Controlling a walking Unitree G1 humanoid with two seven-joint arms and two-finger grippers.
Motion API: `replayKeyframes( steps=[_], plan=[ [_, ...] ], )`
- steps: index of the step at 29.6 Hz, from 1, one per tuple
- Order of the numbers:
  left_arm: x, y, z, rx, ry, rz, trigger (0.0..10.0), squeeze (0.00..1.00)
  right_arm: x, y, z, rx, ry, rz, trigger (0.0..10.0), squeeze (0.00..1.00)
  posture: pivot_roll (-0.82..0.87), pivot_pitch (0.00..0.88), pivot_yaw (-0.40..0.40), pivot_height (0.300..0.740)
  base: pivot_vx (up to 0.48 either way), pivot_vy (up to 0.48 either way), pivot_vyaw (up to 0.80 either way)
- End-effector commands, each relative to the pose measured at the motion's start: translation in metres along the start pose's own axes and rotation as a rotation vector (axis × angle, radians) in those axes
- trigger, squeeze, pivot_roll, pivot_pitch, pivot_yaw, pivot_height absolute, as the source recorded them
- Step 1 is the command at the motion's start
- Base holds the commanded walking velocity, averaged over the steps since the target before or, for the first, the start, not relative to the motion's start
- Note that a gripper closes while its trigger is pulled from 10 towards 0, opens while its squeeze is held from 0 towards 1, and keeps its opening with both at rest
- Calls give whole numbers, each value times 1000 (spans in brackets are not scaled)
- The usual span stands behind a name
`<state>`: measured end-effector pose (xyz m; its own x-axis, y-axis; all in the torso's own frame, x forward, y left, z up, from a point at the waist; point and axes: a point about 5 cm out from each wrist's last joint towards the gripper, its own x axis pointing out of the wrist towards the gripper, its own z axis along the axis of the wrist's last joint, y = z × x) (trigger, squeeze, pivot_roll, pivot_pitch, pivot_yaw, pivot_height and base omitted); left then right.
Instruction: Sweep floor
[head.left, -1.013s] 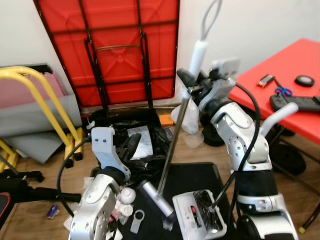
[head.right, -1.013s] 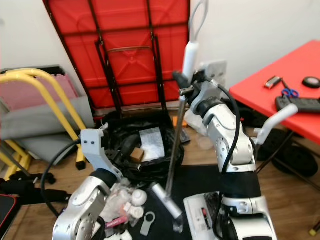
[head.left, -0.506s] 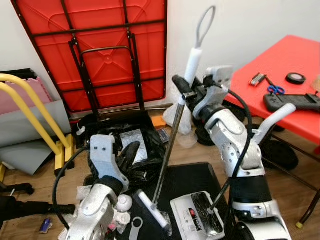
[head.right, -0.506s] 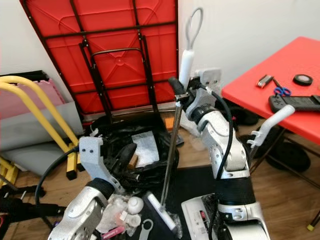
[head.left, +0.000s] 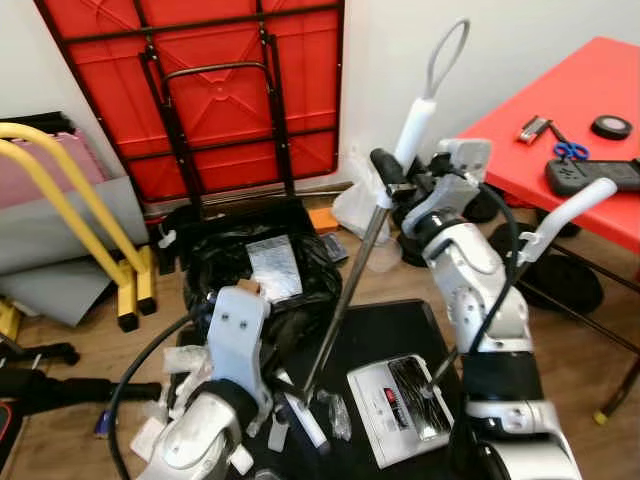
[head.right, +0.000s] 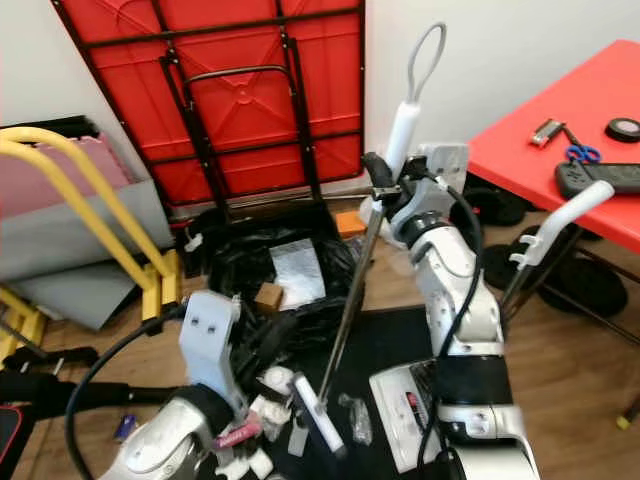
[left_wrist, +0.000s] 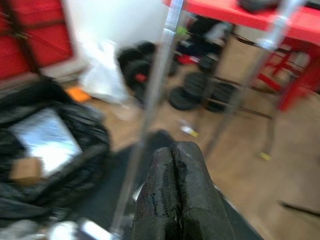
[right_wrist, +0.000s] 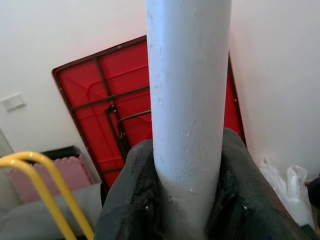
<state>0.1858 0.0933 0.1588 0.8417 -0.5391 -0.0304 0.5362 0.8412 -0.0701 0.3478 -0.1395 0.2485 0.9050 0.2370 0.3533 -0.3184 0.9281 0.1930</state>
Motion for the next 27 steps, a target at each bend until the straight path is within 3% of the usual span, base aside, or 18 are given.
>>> replayKeyframes(
  steps=[1,7,12,27],
  plan=[
    [-3,-12,1,-6,5,-202,10000,0,4,4,10,28,-65,19,10000,0,18,284,60,740,0,0,0],
    [-11,-16,9,-4,-27,-228,10000,0,12,4,23,6,-129,57,10000,0,38,325,70,740,0,0,0],
    [-16,-11,14,8,-54,-176,10000,0,23,-3,30,-15,-165,46,10000,0,59,347,67,740,0,0,0],
    [-25,-18,15,-20,-31,-206,10000,0,30,-22,27,-85,-187,1,10000,0,81,345,74,740,0,0,0]
  ],
)
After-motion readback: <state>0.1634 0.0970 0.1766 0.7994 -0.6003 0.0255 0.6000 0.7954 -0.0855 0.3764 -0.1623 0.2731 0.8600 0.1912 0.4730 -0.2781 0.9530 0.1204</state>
